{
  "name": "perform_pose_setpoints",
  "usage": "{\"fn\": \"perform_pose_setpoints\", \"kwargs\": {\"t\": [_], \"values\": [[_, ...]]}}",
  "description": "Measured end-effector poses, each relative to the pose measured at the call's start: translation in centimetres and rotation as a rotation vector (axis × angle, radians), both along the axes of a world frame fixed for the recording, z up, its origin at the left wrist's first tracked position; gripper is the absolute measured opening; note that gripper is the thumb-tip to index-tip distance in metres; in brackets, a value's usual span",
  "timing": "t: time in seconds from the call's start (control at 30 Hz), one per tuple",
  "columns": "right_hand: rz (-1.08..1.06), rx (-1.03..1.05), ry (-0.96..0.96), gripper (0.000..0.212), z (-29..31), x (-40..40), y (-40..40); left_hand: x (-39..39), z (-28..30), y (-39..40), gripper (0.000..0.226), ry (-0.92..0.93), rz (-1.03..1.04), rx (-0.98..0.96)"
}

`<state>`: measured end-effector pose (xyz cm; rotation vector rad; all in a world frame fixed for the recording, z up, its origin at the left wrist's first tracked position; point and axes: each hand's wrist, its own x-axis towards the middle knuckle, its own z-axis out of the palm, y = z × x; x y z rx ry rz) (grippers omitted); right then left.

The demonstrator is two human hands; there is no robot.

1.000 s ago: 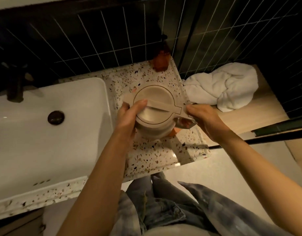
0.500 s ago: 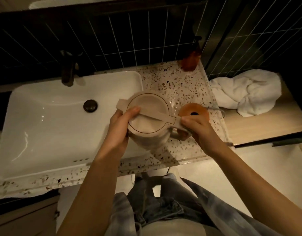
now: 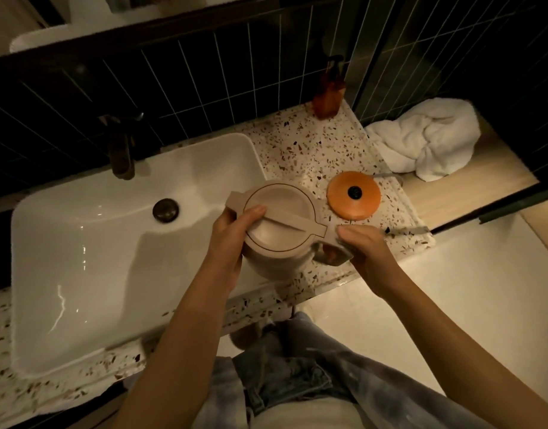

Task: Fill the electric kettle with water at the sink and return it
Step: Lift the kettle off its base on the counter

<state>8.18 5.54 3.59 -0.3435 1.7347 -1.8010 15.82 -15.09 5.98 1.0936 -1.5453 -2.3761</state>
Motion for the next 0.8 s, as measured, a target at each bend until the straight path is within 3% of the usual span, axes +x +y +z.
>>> {"fn": "perform_pose_setpoints", "kwargs": {"t": [0.17, 0.37, 0.57, 0.67, 0.8], "values": [[0.031, 0.001, -0.014, 0.053, -0.4, -0.4, 0.4, -0.4, 0.1, -0.2, 0.023, 0.005, 0.005, 0.029], [0.168, 0.026, -0.035, 0.034, -0.1, -0.8, 1.0, -0.2, 0.3, -0.1, 0.028, 0.001, 0.040, 0.021], [0.218, 0.018, -0.061, 0.038, -0.1, -1.3, 1.2, -0.2, 0.6, 0.3, 0.021, -0.007, 0.053, 0.021], [0.226, 0.003, -0.068, 0.030, -0.1, -1.3, 1.2, -0.2, 0.5, 0.3, 0.023, -0.014, 0.060, 0.027], [0.245, -0.013, -0.079, 0.067, -0.4, -1.6, 1.5, -0.2, 0.6, 0.2, 0.020, -0.021, 0.056, 0.006]]}}
